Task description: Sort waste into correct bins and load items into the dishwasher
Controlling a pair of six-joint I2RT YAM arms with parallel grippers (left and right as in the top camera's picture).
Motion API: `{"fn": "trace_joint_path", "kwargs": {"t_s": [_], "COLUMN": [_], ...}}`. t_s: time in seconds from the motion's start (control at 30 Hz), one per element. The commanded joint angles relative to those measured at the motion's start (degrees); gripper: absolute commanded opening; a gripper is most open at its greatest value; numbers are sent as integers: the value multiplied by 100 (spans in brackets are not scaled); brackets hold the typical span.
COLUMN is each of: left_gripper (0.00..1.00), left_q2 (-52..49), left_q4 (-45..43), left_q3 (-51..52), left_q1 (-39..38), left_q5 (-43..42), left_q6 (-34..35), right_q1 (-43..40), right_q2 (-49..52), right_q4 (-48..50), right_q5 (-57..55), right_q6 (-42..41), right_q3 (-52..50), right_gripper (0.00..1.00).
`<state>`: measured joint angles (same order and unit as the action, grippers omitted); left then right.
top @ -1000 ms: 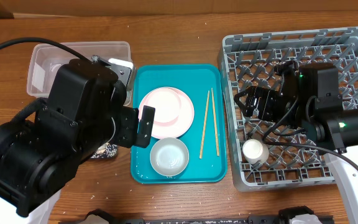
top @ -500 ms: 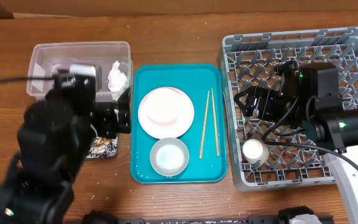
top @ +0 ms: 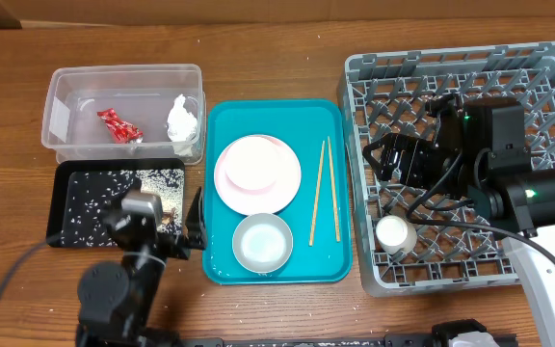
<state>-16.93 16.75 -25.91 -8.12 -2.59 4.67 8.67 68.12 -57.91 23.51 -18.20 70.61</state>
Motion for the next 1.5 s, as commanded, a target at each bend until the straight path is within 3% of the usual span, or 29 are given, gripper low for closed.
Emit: {"fn": "trace_joint_path", "kwargs": {"t_s": [0.0, 0.2, 0.5, 1.3, 1.47], "left_gripper": [100, 100, 100, 100, 100], "left_q2": [730, 1690, 1674, 1668, 1668], "left_q4": [-249, -284, -1296, -1270, -1270], "left_q3": [713, 1565, 2575, 2564, 2564], "left_q1": [79, 140, 144, 144, 144], "left_q5": [-195, -192, -179, -149, -151], "left_q6": [-103, -105, -81, -85, -85], "right_q1": [0, 0, 0, 0, 168], "right_q2": [7, 7, 7, 7, 81], "right_q4": [35, 33, 35, 35, 612], "right_q5": [-35, -35, -35, -26, 772], "right_q6": [-22, -22, -22, -35, -588], "right_q3": [103, 103, 103, 103, 103], "right_gripper": [100, 100, 100, 100, 100]}}
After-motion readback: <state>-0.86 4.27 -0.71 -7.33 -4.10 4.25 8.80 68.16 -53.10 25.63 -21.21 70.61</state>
